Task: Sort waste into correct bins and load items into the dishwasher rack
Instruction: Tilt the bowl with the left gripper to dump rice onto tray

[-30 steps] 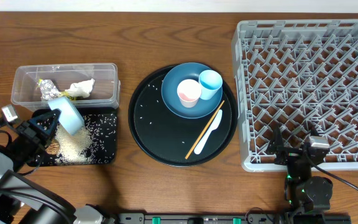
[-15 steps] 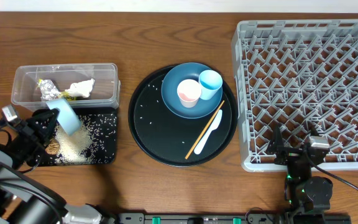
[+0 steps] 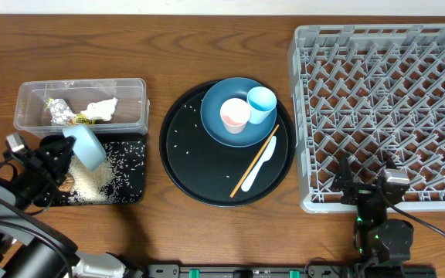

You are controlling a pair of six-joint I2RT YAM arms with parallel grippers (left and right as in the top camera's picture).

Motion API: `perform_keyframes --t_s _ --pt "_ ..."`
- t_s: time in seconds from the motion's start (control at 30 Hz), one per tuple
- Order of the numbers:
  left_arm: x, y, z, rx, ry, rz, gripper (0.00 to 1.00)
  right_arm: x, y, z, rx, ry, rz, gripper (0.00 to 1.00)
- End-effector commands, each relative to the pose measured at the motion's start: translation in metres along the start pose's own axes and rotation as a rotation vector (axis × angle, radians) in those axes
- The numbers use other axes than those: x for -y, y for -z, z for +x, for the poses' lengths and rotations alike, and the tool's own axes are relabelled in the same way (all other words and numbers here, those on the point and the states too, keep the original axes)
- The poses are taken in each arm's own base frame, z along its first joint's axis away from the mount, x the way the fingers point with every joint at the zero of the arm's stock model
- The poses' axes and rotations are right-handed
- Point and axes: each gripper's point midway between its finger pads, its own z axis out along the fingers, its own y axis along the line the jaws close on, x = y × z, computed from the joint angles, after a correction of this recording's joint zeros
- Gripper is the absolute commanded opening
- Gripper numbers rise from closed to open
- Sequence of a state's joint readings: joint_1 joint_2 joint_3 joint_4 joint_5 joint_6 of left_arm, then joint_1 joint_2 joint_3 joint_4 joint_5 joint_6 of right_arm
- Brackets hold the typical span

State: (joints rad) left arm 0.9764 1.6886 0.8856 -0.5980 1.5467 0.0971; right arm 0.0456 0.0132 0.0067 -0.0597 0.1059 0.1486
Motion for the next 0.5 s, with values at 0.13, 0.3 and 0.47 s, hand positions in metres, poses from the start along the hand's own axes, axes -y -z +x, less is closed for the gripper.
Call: perform_keyframes --t_s 0.13,0.3,0.47 --pt "0.006 0.001 -0.006 0.007 0.12 0.026 0.06 0.0 0.0 0.002 -0.004 0.013 0.003 0.99" --pt "0.011 0.002 0.007 -0.001 0.142 0.026 0.06 0.0 0.0 0.002 -0.004 0.013 0.003 0.99" --pt "0.012 0.002 0.007 0.0 0.073 0.024 0.06 0.0 0.0 0.002 -0.005 0.013 0.003 0.99"
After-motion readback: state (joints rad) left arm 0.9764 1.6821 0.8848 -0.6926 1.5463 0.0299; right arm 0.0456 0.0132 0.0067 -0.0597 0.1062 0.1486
